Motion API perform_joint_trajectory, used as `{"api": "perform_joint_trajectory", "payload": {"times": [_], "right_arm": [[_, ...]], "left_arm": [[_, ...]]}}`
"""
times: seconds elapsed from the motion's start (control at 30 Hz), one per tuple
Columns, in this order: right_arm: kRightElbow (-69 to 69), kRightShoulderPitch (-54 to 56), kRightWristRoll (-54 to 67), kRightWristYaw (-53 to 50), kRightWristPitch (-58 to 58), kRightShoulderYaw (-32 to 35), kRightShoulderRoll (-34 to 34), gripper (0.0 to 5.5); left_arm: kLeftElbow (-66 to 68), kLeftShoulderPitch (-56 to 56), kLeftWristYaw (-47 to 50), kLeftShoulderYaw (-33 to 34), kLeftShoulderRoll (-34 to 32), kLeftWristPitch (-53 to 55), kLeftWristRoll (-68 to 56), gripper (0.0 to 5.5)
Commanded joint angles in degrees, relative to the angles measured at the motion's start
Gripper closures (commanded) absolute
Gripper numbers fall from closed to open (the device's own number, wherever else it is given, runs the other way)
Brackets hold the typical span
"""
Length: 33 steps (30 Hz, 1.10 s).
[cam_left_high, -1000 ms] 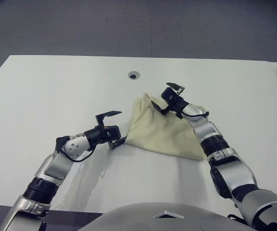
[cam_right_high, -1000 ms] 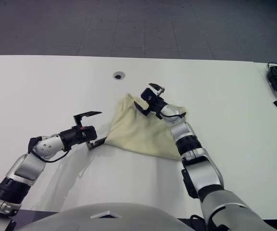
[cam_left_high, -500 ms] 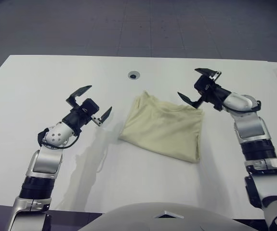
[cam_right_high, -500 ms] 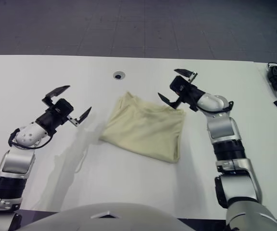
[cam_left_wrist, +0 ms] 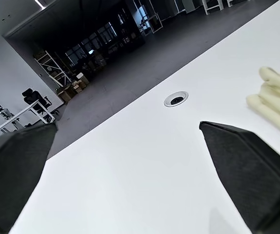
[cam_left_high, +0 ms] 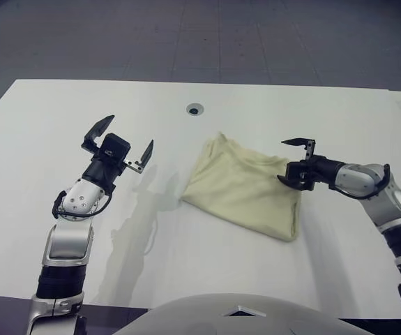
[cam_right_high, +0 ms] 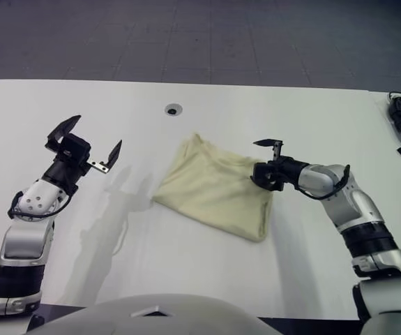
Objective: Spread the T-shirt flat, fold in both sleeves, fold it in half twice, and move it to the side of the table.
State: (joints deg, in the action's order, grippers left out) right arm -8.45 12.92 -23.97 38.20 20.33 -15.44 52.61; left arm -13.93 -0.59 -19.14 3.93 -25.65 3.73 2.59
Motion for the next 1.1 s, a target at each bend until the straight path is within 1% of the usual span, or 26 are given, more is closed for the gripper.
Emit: {"api": "perform_joint_trajectory", "payload": {"times": [0.03,0.13,0.2,0.23,0.3,0.37,0.47,0.6,0.7,0.83,0.97,1.1], "right_arm": [[10.6,-12.3,-2.5,8.2,-1.6,-2.5,6.9,0.12],[23.4,-19.0,1.8,13.2,-6.0,-1.4,10.9,0.12],[33.4,-22.3,10.3,17.6,-12.7,-1.5,11.5,0.12],[37.7,-22.5,14.4,19.1,-15.7,-1.8,11.0,0.12],[43.4,-20.1,19.8,19.8,-22.5,-2.0,7.7,0.12],[45.7,-17.2,21.9,19.3,-27.6,-1.8,4.6,0.12],[46.6,-13.5,23.8,17.2,-33.0,0.4,1.0,0.12],[47.9,-10.4,26.3,15.6,-37.8,3.3,-1.2,0.12],[47.5,-9.8,26.0,14.7,-38.4,5.1,-1.1,0.12],[44.9,-9.2,26.2,13.4,-38.6,7.3,-1.9,0.12],[33.6,-8.0,20.1,10.2,-32.3,1.9,-4.9,0.12],[18.6,-5.0,13.1,4.5,-25.2,-2.4,-9.8,0.12]], "left_arm": [[-1.5,0.5,0.6,0.1,0.4,1.0,0.4,0.10],[-3.0,2.0,-0.1,-1.5,0.1,0.8,1.4,0.10],[-3.8,2.6,-0.5,-2.2,0.1,1.0,1.4,0.10],[-4.2,2.8,-0.9,-2.6,-0.1,1.0,1.4,0.10],[-4.6,3.1,-2.1,-3.5,-0.6,1.1,1.2,0.10],[-4.9,3.3,-3.2,-4.4,-1.0,1.2,1.2,0.10],[-5.4,3.6,-4.6,-6.4,-1.0,1.0,1.5,0.10],[-6.4,4.1,-6.1,-7.9,-1.2,1.4,1.2,0.10],[-6.9,5.5,-8.6,-10.6,-1.8,1.3,1.3,0.10],[-5.3,6.2,-12.7,-16.1,-1.9,1.7,1.5,0.10],[-5.7,7.6,-20.7,-21.9,-6.2,0.5,1.8,0.10],[-4.4,6.7,-23.8,-24.5,-8.4,-0.4,3.4,0.10]]}}
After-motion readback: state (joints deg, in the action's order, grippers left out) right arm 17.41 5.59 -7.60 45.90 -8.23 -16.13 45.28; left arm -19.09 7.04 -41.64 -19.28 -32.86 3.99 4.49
